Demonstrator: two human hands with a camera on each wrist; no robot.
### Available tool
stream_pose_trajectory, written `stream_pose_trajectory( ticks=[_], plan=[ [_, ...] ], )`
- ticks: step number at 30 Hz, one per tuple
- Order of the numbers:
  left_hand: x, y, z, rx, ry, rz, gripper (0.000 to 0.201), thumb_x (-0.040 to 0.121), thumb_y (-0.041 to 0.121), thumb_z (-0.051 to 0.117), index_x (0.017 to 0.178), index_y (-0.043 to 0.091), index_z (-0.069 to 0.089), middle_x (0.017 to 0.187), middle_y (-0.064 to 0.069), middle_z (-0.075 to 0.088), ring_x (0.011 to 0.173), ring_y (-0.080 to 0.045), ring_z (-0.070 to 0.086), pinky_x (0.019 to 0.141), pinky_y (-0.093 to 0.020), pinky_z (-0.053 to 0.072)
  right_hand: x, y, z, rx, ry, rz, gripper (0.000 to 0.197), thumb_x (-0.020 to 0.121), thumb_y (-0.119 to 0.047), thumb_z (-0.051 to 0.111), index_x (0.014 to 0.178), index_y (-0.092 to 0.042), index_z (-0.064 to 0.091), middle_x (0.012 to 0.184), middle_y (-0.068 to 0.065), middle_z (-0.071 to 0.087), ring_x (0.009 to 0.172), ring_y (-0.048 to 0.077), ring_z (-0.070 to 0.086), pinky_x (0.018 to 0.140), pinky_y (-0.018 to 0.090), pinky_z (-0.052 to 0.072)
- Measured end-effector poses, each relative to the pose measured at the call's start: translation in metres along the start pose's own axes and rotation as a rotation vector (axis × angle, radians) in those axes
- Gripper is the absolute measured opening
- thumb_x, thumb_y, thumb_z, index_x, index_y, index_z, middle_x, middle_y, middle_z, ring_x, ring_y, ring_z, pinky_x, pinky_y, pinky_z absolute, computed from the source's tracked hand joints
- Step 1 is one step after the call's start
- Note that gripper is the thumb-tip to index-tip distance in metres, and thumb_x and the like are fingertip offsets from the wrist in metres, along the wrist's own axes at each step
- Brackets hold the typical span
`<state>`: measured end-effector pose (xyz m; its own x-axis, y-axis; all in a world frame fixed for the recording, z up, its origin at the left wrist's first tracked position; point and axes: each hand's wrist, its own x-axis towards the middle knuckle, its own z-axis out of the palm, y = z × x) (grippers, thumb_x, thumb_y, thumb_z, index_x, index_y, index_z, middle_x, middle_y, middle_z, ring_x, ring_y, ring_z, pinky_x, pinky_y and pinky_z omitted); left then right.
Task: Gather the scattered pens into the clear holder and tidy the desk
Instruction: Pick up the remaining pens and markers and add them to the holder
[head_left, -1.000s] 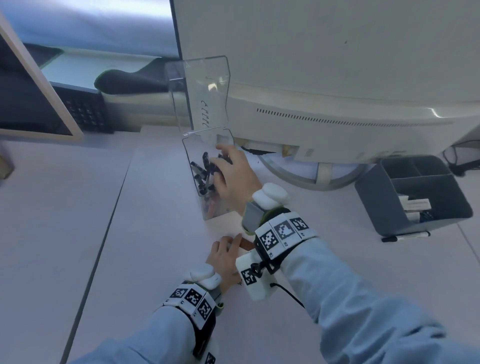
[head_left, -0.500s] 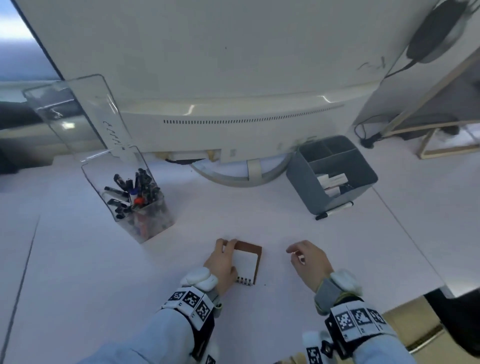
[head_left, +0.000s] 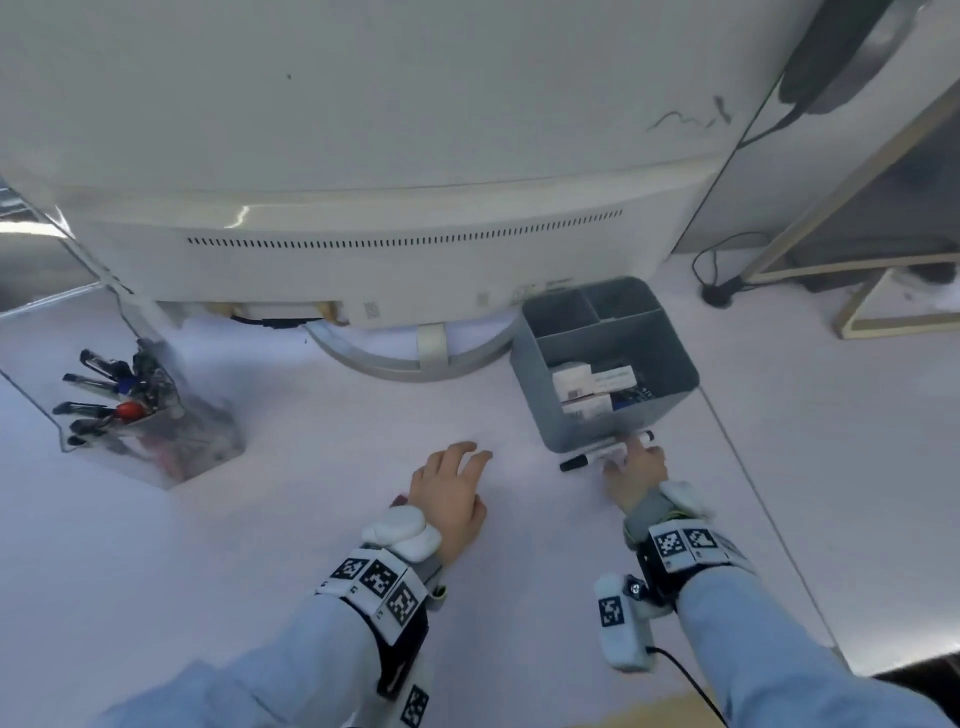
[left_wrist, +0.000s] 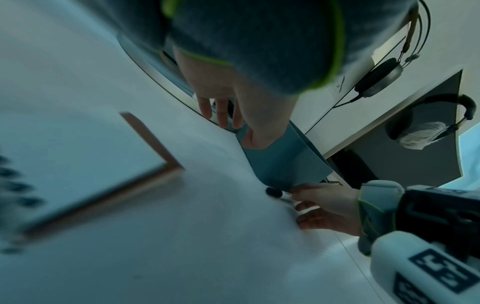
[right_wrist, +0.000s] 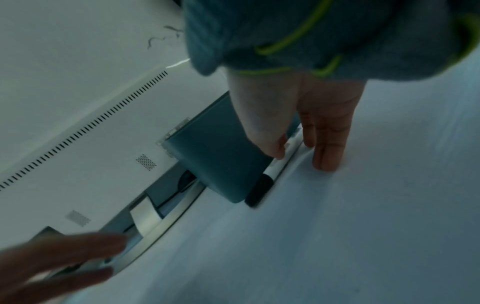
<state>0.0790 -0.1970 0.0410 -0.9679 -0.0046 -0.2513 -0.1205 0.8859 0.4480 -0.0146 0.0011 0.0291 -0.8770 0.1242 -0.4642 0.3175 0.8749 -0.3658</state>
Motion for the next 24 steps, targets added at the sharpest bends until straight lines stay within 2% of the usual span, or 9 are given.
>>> stream_pose_trajectory(
  ticks=[2, 4, 7, 9, 13, 15, 17, 21, 24],
  plan=[
    [0.001, 0.013, 0.007, -0.020, 0.000, 0.042, 0.056, 0.084, 0.013, 0.042, 0.137, 0.023, 0.029, 0.148, 0.000, 0.027, 0.130, -0.022, 0.032, 0.100, -0.030, 0.032, -0.009, 0.010, -0.002, -0.022, -0.002, 0.006, 0.034, 0.090, -0.010, 0.044, 0.124, -0.003, 0.047, 0.129, 0.026, 0.043, 0.111, 0.036, 0.048, 0.092, 0.036, 0.039],
    [0.004, 0.032, 0.019, -0.029, -0.047, 0.119, 0.055, 0.084, 0.014, 0.043, 0.137, 0.023, 0.030, 0.147, -0.001, 0.028, 0.128, -0.023, 0.035, 0.100, -0.031, 0.032, -0.024, 0.027, -0.006, -0.049, 0.007, -0.015, 0.021, 0.088, -0.009, 0.044, 0.105, -0.005, 0.055, 0.117, 0.024, 0.053, 0.091, 0.031, 0.052, 0.080, 0.031, 0.041],
    [0.002, 0.049, 0.027, -0.075, -0.057, 0.202, 0.055, 0.078, 0.021, 0.038, 0.134, 0.017, 0.037, 0.143, -0.007, 0.037, 0.123, -0.029, 0.043, 0.099, -0.036, 0.034, -0.053, 0.039, 0.002, 0.062, -0.004, -0.034, 0.009, 0.085, -0.010, 0.053, 0.085, -0.015, 0.045, 0.089, 0.013, 0.063, 0.072, 0.030, 0.060, 0.071, 0.032, 0.048],
    [0.005, 0.070, 0.033, -0.096, -0.054, 0.256, 0.058, 0.073, 0.020, 0.037, 0.131, 0.015, 0.042, 0.139, -0.009, 0.044, 0.119, -0.033, 0.048, 0.098, -0.040, 0.036, -0.071, 0.051, -0.003, 0.245, -0.007, -0.030, 0.024, 0.082, -0.010, 0.060, 0.092, -0.017, 0.040, 0.080, 0.006, 0.060, 0.065, 0.030, 0.062, 0.069, 0.039, 0.055],
    [0.021, 0.090, 0.026, -0.031, 0.090, 0.301, 0.054, 0.069, 0.023, 0.035, 0.120, 0.016, 0.050, 0.121, -0.009, 0.060, 0.099, -0.030, 0.063, 0.085, -0.043, 0.048, -0.082, 0.044, -0.029, 0.509, 0.006, -0.169, 0.041, 0.081, -0.003, 0.062, 0.105, -0.026, 0.037, 0.082, 0.004, 0.056, 0.056, 0.020, 0.060, 0.052, 0.027, 0.057],
    [0.032, 0.091, 0.016, -0.045, 0.181, 0.297, 0.049, 0.067, 0.023, 0.034, 0.114, 0.017, 0.047, 0.113, -0.013, 0.065, 0.092, -0.031, 0.067, 0.078, -0.045, 0.051, -0.077, 0.033, -0.043, 0.589, 0.019, -0.256, 0.044, 0.081, -0.002, 0.062, 0.105, -0.029, 0.037, 0.084, 0.006, 0.058, 0.056, 0.022, 0.062, 0.056, 0.033, 0.059],
    [0.041, 0.090, 0.003, -0.033, 0.292, 0.279, 0.048, 0.068, 0.021, 0.034, 0.115, 0.015, 0.043, 0.117, -0.017, 0.063, 0.098, -0.034, 0.064, 0.081, -0.049, 0.049, -0.069, 0.022, -0.058, 0.669, 0.067, -0.332, 0.047, 0.081, -0.002, 0.062, 0.106, -0.032, 0.036, 0.084, 0.002, 0.059, 0.061, 0.023, 0.065, 0.064, 0.043, 0.060],
    [0.062, 0.090, -0.018, 0.030, 0.453, 0.156, 0.053, 0.069, 0.008, 0.046, 0.122, 0.007, 0.046, 0.132, -0.021, 0.052, 0.124, -0.034, 0.044, 0.096, -0.056, 0.039, -0.041, -0.002, -0.095, 0.773, 0.284, -0.552, 0.039, 0.084, -0.002, 0.058, 0.108, -0.027, 0.041, 0.082, -0.014, 0.057, 0.068, 0.007, 0.067, 0.071, 0.040, 0.060],
    [0.085, 0.116, -0.008, 0.114, 0.395, 0.076, 0.054, 0.076, 0.003, 0.053, 0.129, 0.005, 0.043, 0.146, -0.018, 0.037, 0.138, -0.032, 0.027, 0.108, -0.055, 0.026, -0.012, -0.004, -0.131, 0.732, 0.381, -0.687, 0.028, 0.085, -0.001, 0.056, 0.111, -0.007, 0.047, 0.084, 0.000, 0.062, 0.081, 0.024, 0.068, 0.075, 0.047, 0.058]
  ],
)
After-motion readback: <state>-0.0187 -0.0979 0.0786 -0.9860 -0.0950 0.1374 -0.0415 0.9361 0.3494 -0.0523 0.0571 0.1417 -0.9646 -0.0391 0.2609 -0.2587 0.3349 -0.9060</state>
